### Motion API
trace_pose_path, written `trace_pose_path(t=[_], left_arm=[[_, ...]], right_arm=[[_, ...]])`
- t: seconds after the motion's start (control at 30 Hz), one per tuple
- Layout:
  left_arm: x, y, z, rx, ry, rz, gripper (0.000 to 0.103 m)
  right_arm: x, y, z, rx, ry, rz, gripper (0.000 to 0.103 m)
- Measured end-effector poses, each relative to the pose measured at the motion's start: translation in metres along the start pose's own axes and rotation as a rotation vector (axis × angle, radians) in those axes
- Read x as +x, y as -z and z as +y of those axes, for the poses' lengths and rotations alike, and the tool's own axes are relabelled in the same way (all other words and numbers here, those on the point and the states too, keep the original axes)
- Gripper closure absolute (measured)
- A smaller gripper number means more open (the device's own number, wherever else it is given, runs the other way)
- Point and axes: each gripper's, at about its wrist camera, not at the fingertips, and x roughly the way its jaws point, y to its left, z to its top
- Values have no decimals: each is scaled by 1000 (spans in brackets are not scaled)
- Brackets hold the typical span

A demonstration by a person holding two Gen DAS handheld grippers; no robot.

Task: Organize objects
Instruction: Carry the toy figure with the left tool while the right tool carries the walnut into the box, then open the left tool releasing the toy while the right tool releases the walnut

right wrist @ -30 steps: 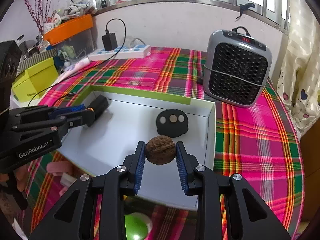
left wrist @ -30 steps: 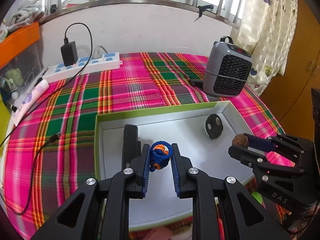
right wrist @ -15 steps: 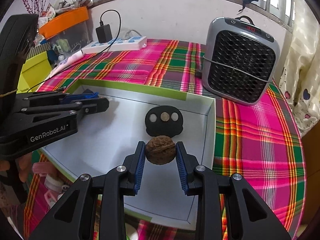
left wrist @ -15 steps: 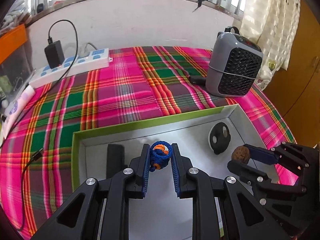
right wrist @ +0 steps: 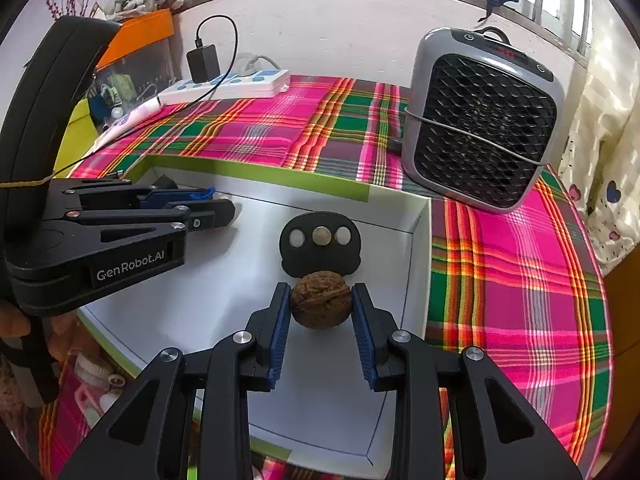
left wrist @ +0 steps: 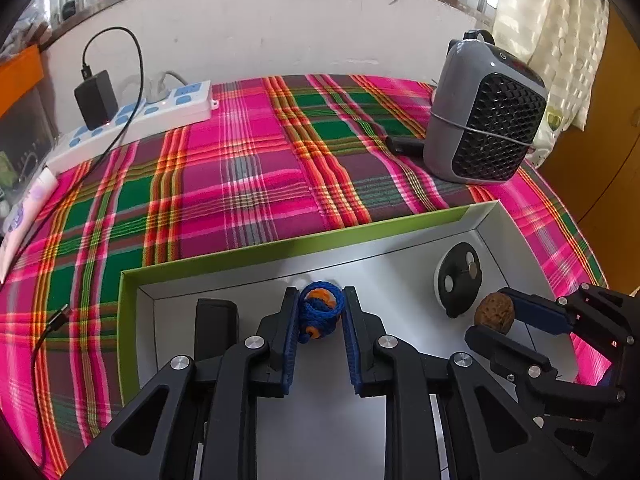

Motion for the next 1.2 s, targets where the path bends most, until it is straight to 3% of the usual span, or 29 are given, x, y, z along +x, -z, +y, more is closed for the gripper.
trace_pose_path(t=[0.5, 0.8, 0.97, 1.2], left_arm=[[1, -1, -1, 9, -5, 7, 81], [0, 0, 0, 1, 6, 7, 73], [-4, 3, 1, -2, 10, 8, 67], [-16, 5, 3, -16, 10, -18, 67]], right_arm=[[2, 0, 1, 5, -4, 1, 71], [2, -1, 0, 17, -10, -6, 70], [-2, -1, 2, 10, -7, -16, 58], [-7, 2, 0, 32, 1, -19, 58]])
